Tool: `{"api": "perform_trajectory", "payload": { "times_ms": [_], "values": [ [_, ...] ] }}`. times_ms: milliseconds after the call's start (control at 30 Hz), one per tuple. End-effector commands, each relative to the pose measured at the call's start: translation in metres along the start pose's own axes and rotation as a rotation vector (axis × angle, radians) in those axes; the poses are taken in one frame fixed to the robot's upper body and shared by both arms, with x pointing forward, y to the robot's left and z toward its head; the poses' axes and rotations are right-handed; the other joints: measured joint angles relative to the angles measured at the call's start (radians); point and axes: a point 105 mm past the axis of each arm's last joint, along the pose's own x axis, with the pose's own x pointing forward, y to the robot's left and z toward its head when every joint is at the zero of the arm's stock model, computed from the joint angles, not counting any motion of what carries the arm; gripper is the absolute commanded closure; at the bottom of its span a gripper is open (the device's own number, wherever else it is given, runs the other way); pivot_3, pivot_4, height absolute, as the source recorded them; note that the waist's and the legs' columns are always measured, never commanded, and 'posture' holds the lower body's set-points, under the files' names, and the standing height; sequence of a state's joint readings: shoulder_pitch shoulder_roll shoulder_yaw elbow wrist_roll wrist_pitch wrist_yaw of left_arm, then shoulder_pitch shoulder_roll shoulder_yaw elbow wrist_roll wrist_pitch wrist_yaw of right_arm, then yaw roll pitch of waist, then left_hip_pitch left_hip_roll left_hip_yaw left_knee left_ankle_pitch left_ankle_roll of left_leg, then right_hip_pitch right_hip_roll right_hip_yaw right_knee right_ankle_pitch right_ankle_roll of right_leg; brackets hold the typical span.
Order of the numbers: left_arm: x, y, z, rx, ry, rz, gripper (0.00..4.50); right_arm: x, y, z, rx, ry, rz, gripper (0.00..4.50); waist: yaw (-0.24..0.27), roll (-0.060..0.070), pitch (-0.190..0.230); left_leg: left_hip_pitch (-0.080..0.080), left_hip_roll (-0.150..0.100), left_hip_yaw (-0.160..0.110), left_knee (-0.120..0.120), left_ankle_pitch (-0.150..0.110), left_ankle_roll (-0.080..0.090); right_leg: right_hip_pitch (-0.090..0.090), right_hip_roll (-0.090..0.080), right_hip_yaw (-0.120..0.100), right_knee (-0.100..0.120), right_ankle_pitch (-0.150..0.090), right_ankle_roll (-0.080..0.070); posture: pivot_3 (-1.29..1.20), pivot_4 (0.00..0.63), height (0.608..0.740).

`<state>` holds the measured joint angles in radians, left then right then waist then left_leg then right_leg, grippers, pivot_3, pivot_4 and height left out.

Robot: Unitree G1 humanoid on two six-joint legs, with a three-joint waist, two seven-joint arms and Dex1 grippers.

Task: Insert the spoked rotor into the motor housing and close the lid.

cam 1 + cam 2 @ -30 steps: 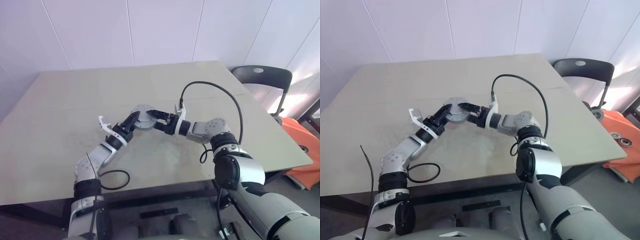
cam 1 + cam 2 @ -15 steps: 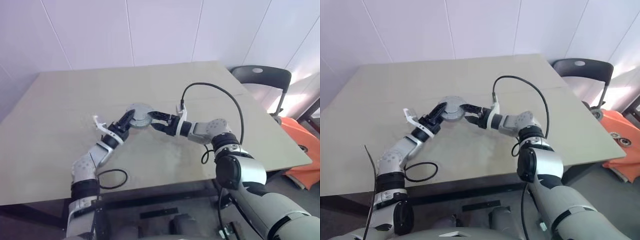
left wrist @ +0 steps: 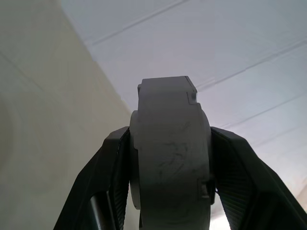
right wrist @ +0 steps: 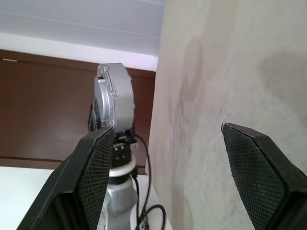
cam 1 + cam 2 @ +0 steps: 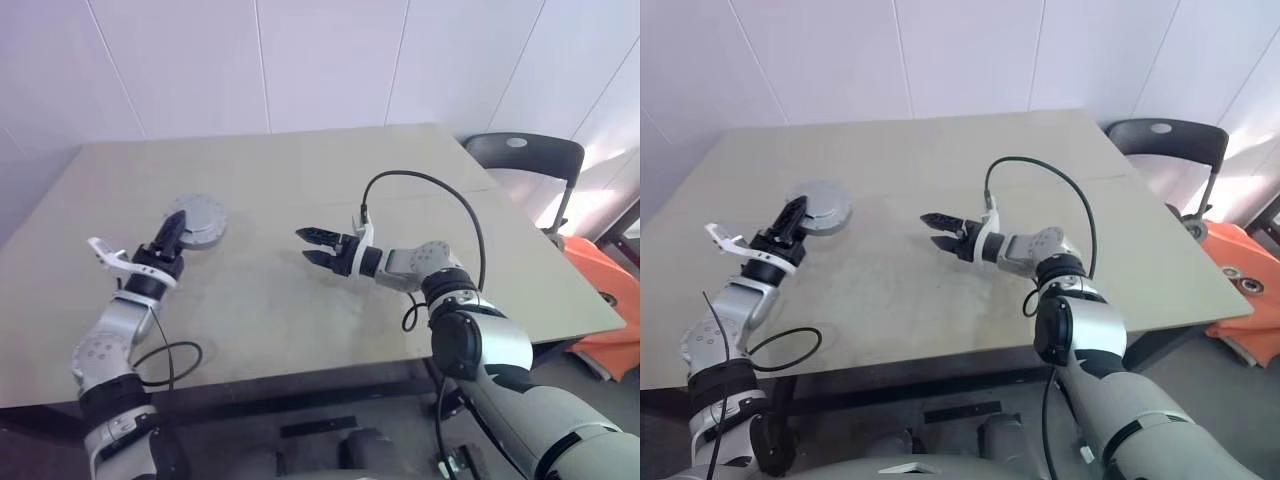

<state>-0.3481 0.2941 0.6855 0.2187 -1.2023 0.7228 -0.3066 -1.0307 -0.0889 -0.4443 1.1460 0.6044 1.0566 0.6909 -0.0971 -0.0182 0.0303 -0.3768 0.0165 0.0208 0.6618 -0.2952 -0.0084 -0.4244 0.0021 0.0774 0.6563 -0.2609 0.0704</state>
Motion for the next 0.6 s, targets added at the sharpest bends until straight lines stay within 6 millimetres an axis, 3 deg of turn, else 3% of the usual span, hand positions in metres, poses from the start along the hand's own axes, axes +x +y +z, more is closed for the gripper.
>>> {"api": "perform_trajectory", "payload": {
  "times_ms": [33,233,367,600],
  "values": [
    [0.005,-0.006,0.043,0.111,-0.09,0.0,2.23,0.006,0.012,0.003,-0.031,0.0,0.033,0.78,-0.001,0.0,0.0,0.0,0.0,0.0,0.0,0.0,0.0,0.0,0.0,0.0,0.001,0.0,0.0,0.0,0.0,0.74],
    [0.008,-0.008,0.089,0.211,-0.13,0.016,2.23,0.007,0.011,0.002,-0.037,0.004,0.027,0.78,-0.004,-0.001,0.0,0.0,0.0,0.0,0.001,0.0,0.0,0.0,0.0,-0.002,0.001,0.0,0.0,0.0,0.0,0.74],
    [0.008,-0.001,0.102,0.244,-0.128,0.049,2.23,0.005,0.01,0.003,-0.036,-0.001,0.024,0.78,-0.002,-0.001,0.0,-0.001,0.0,0.0,0.001,0.0,0.0,0.0,-0.001,-0.002,0.0,0.0,0.0,0.0,0.0,0.74],
    [0.001,0.035,0.109,0.258,-0.113,0.175,2.23,0.002,0.007,0.006,-0.038,-0.011,0.011,0.78,-0.004,-0.002,0.0,0.0,0.0,0.0,0.001,0.0,0.0,0.0,-0.003,-0.003,0.001,0.0,0.0,0.0,0.0,0.74]
  ]
}}
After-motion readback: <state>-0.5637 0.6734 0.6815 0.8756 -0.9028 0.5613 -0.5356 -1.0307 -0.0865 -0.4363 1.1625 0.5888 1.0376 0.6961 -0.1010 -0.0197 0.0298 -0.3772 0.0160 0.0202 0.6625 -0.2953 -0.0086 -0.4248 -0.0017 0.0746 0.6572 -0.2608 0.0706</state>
